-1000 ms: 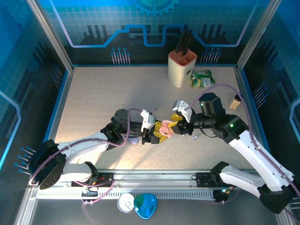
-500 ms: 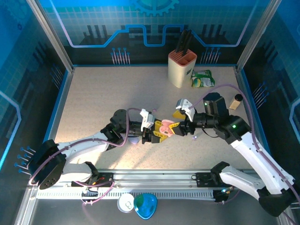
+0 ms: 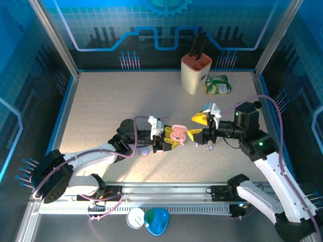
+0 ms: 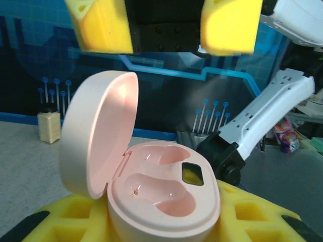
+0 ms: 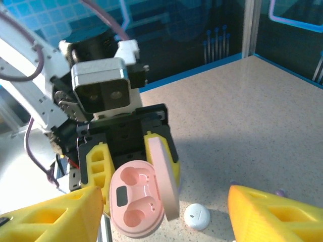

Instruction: Insert wireless bluetooth earbuds into charging case

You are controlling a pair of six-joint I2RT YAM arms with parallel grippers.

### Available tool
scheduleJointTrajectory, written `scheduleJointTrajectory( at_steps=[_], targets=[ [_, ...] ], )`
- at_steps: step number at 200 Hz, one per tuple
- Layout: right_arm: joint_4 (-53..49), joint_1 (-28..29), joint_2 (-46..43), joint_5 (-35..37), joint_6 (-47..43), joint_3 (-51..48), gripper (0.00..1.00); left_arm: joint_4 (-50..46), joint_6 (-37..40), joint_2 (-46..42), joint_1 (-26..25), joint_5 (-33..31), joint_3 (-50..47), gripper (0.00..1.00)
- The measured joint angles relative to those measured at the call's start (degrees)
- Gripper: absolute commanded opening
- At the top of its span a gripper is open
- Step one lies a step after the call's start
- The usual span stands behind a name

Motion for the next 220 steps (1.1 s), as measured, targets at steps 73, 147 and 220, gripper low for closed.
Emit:
scheduleJointTrajectory(
  at_steps=[73, 147, 220],
  targets=[
    [1.7, -5.05, 6.25, 12.02, 12.79, -4.22, 0.62, 8.15, -3.21, 1.95, 4.61, -3.61, -6.14, 0.34],
    [-1.7, -3.21, 25.33, 12.63, 14.12, -8.39, 0.63, 9.16, -3.19, -4.07, 6.43, -5.86, -10.38, 0.34],
    [2.4, 0.68, 41.7, 9.44, 12.11, -8.35, 0.65, 8.33, -3.19, -6.62, 6.56, -6.27, -10.67, 0.34]
  ],
)
